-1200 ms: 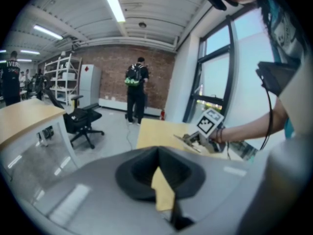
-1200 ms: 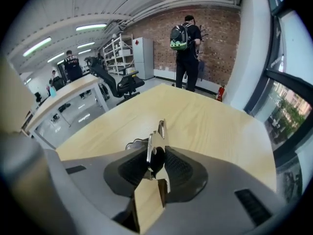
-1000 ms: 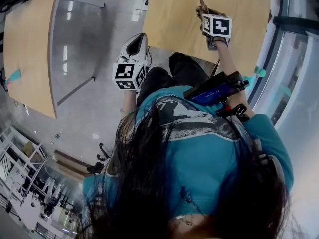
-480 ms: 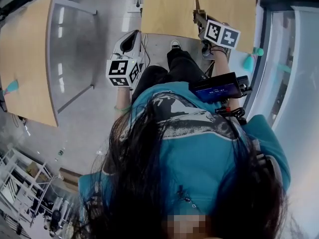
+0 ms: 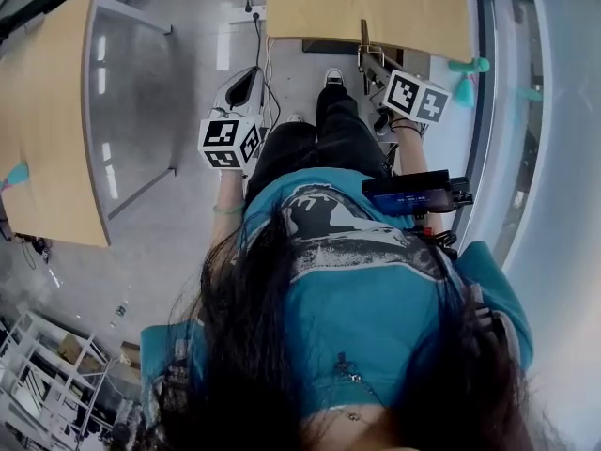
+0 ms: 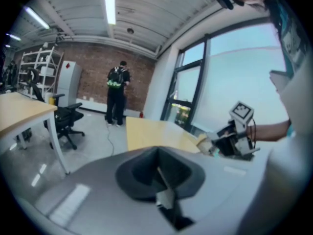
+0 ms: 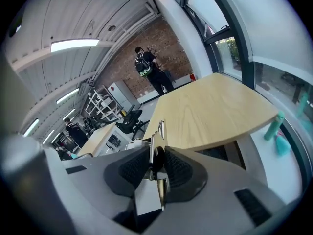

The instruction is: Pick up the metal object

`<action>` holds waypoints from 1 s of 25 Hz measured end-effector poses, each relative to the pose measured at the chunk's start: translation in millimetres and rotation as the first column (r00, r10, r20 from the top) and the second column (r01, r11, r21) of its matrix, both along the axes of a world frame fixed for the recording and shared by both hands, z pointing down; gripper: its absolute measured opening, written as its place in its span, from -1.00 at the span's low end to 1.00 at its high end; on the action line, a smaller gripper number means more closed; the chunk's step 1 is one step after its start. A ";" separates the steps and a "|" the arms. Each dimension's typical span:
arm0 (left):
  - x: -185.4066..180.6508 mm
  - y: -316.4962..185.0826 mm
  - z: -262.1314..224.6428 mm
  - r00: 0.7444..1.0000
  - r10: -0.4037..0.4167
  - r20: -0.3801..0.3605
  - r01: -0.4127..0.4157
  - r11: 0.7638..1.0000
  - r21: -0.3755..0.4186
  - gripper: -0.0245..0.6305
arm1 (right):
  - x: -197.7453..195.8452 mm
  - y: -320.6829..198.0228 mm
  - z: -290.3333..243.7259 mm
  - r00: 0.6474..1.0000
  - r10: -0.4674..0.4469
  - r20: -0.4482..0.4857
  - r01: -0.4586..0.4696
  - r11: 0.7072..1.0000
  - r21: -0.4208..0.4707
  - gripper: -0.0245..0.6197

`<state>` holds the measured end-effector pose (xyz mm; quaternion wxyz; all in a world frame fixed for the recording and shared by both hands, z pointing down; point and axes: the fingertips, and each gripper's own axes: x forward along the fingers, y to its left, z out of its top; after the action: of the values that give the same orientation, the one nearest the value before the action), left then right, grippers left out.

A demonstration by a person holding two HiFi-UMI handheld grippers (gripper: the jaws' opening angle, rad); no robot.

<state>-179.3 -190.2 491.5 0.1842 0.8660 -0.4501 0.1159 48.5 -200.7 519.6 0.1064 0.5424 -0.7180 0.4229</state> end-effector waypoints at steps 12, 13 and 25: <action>74.7 21.8 2.4 0.979 0.204 0.005 -0.204 0.979 0.001 -0.92 | 22.3 61.1 -4.1 0.996 0.073 0.059 -0.073 0.997 -0.006 -0.61; 80.7 25.1 0.7 0.978 0.209 0.009 -0.209 0.978 0.004 -0.92 | 27.1 65.5 -6.2 0.995 0.076 0.065 -0.076 0.997 -0.001 -0.61; 161.5 118.6 -4.6 0.985 0.174 -0.017 -0.174 0.985 -0.011 -0.92 | 93.1 172.0 -7.2 0.994 0.029 0.102 -0.030 1.000 0.007 -0.61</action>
<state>-17.8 -71.6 486.9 0.1825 0.9017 -0.3706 0.1274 141.6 -28.7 512.4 0.0609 0.5312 -0.7162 0.4486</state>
